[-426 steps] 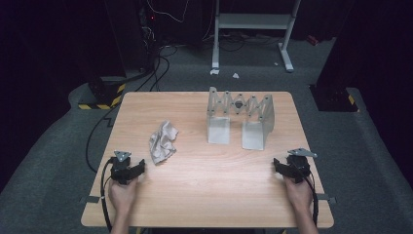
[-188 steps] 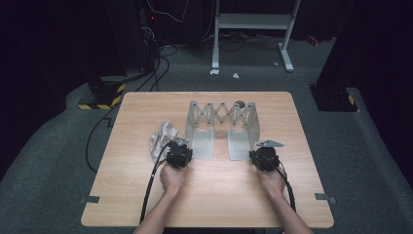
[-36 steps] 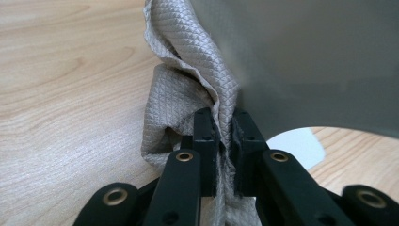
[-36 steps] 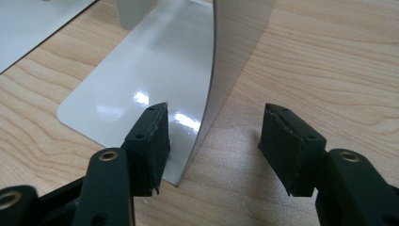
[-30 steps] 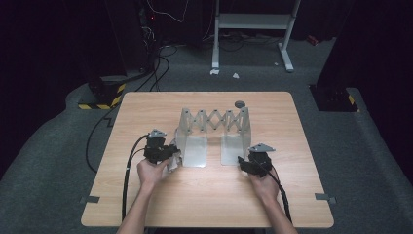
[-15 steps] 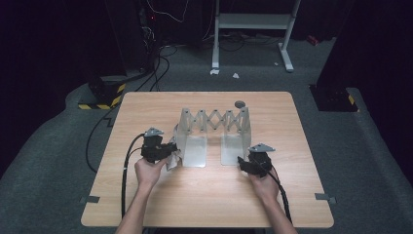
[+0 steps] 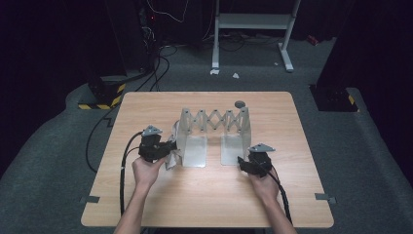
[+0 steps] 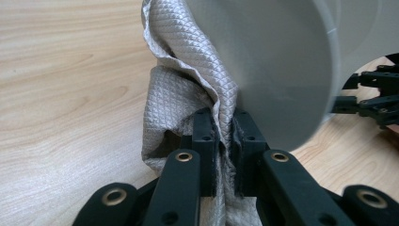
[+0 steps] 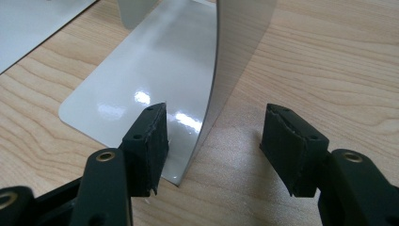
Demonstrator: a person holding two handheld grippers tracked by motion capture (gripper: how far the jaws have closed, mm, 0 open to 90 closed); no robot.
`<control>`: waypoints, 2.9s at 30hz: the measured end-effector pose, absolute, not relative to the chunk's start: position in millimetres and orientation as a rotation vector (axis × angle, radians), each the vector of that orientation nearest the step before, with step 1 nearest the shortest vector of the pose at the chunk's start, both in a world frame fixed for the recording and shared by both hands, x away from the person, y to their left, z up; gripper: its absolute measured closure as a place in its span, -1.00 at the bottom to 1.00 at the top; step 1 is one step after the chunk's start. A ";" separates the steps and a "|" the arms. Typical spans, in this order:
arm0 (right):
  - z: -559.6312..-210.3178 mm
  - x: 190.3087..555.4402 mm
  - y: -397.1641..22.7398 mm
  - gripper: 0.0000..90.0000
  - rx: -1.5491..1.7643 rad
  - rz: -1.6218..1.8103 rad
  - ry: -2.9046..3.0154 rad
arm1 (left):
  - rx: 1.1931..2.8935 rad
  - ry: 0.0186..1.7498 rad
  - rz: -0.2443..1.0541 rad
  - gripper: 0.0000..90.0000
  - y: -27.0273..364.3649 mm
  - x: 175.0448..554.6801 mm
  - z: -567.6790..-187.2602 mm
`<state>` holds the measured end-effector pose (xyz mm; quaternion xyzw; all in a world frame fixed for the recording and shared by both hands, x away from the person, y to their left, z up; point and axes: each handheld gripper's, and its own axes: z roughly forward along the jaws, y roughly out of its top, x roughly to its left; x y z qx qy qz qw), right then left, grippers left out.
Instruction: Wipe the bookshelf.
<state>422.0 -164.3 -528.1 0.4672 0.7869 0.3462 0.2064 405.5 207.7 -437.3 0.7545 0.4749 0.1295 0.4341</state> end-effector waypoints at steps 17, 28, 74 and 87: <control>-528.1 422.0 -164.2 -0.09 1.301 0.964 2.192 | 1.817 1.140 0.322 0.82 214.1 392.4 -394.2; -528.2 422.1 -164.4 -0.09 1.299 0.963 2.193 | 1.800 1.133 0.339 0.81 212.4 393.5 -378.9; -528.2 421.8 -164.2 -0.09 1.304 0.961 2.189 | 1.831 1.141 0.475 0.82 194.4 426.4 -373.0; -528.2 421.8 -164.3 -0.09 1.304 0.961 2.189 | 1.830 1.179 0.473 0.82 196.2 435.9 -380.4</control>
